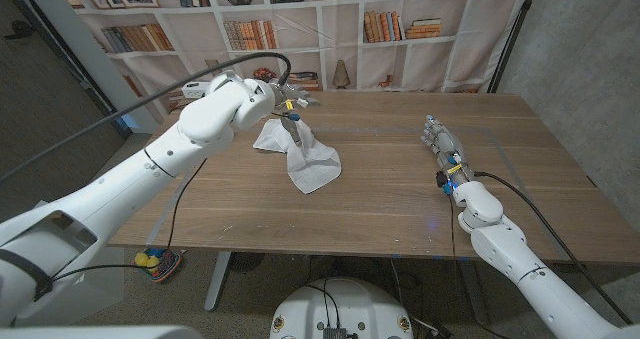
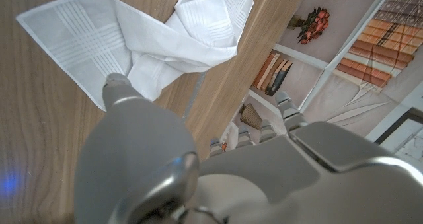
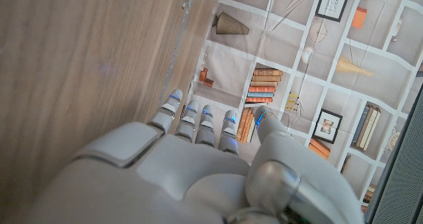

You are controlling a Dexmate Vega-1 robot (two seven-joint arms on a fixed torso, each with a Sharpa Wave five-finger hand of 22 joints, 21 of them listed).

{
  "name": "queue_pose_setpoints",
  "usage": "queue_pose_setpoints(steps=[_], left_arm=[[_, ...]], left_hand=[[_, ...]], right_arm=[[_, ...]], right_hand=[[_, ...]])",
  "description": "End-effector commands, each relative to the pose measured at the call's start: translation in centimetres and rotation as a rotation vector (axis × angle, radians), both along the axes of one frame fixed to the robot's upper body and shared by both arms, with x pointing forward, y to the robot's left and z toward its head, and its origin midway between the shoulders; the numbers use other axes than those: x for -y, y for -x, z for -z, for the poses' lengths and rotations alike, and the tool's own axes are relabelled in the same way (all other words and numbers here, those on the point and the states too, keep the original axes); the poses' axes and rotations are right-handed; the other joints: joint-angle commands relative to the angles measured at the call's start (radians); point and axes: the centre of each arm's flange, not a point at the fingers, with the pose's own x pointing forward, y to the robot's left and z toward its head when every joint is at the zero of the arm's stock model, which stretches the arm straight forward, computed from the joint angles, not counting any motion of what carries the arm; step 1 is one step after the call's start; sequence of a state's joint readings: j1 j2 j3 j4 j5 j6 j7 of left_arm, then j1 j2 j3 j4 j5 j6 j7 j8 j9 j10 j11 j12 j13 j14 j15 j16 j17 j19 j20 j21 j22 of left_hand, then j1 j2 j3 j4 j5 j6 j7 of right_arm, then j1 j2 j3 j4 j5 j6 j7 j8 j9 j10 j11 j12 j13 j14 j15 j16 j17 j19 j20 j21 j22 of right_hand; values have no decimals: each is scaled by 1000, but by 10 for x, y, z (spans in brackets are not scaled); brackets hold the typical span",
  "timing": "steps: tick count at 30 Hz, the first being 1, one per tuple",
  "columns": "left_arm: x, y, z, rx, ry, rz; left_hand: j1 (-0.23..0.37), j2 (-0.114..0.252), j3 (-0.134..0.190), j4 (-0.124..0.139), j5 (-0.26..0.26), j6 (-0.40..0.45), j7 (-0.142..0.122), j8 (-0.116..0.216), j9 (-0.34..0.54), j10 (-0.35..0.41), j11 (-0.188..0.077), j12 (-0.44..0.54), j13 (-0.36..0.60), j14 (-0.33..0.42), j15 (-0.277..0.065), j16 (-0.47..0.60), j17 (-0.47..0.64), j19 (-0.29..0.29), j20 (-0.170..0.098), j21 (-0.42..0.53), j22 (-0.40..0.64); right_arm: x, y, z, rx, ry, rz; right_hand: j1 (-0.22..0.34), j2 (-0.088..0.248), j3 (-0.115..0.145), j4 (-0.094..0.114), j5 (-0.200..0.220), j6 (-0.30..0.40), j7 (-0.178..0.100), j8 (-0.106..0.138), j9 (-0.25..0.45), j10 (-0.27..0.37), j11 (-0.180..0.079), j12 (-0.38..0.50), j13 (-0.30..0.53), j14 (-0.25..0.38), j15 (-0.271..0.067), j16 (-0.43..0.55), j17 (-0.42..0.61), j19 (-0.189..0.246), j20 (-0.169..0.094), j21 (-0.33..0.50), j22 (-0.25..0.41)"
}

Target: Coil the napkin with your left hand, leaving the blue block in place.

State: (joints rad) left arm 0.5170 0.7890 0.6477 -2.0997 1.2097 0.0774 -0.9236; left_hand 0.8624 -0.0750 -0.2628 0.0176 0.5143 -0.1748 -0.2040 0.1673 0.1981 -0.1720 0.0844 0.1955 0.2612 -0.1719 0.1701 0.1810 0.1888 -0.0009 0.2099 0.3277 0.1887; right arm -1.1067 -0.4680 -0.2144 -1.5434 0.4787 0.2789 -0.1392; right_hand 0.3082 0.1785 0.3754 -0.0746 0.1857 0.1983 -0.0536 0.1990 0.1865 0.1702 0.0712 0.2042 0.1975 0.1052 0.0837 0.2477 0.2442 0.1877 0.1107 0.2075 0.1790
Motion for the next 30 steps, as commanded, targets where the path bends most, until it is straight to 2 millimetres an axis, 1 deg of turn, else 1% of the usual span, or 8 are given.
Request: queue_pose_setpoints(steps=[1,4,8,12,15,19,26,30], left_arm=[[31,2,27,129,-393,-25],[35,0,39,189,-498,6],[37,-5,54,261,-620,45],[34,-11,65,306,-692,96],[32,-14,71,281,-693,144],[32,-19,80,238,-694,184],[27,-24,90,154,-695,207],[25,-28,101,142,-737,206]], left_hand=[[-13,7,-28,10,9,-223,25,3,7,-77,31,4,4,-34,14,4,4,-16,3,-12,4],[-36,-5,-51,21,11,-260,33,5,8,-100,38,5,5,-45,20,5,5,-21,3,-19,6],[-48,-11,-61,27,11,-272,37,8,8,-106,38,7,6,-48,16,6,5,-22,3,-21,6],[-60,-18,-72,33,10,-263,37,18,9,-105,37,12,6,-48,15,8,6,-21,2,-23,7],[-70,-24,-78,37,8,-245,27,28,10,-103,36,16,7,-41,9,12,6,-19,2,-24,8],[-78,-28,-82,41,7,-244,22,29,11,-104,33,18,7,-35,1,15,6,-15,1,-24,8],[-100,-40,-90,51,3,-276,27,21,12,-127,37,15,8,-46,-1,12,7,-22,1,-30,9],[-113,-48,-93,57,-1,-290,37,19,12,-140,47,13,9,-54,9,9,7,-27,0,-34,10]], right_arm=[[0,17,14,3,-30,25],[2,19,16,5,-37,36],[3,20,17,6,-43,42],[4,19,16,7,-45,46],[3,17,16,5,-44,46],[3,15,15,5,-46,48],[4,13,13,0,-45,56],[5,11,12,-3,-48,58]], right_hand=[[8,-4,3,7,1,9,-4,-2,2,7,3,2,5,7,-4,8,3,3,-6,4,3],[8,-4,4,8,1,10,-3,-2,2,10,4,3,5,8,-5,8,4,4,-6,5,3],[8,-4,4,9,2,11,-3,-2,2,11,4,3,5,8,-6,9,4,6,-6,5,3],[8,-4,5,10,2,11,-3,-2,2,10,2,2,5,9,-6,9,5,6,-7,5,3],[8,-4,5,11,2,11,-2,-2,2,10,3,2,5,9,-5,9,5,6,-6,5,3],[8,-5,5,11,2,11,-2,-2,2,11,4,2,5,9,-4,10,5,6,-6,5,3],[7,-5,6,13,2,11,-2,-2,2,12,6,3,5,8,-5,10,6,6,-7,5,3],[8,-4,7,14,2,11,-3,-2,2,11,5,2,5,9,-6,10,6,6,-7,5,3]])
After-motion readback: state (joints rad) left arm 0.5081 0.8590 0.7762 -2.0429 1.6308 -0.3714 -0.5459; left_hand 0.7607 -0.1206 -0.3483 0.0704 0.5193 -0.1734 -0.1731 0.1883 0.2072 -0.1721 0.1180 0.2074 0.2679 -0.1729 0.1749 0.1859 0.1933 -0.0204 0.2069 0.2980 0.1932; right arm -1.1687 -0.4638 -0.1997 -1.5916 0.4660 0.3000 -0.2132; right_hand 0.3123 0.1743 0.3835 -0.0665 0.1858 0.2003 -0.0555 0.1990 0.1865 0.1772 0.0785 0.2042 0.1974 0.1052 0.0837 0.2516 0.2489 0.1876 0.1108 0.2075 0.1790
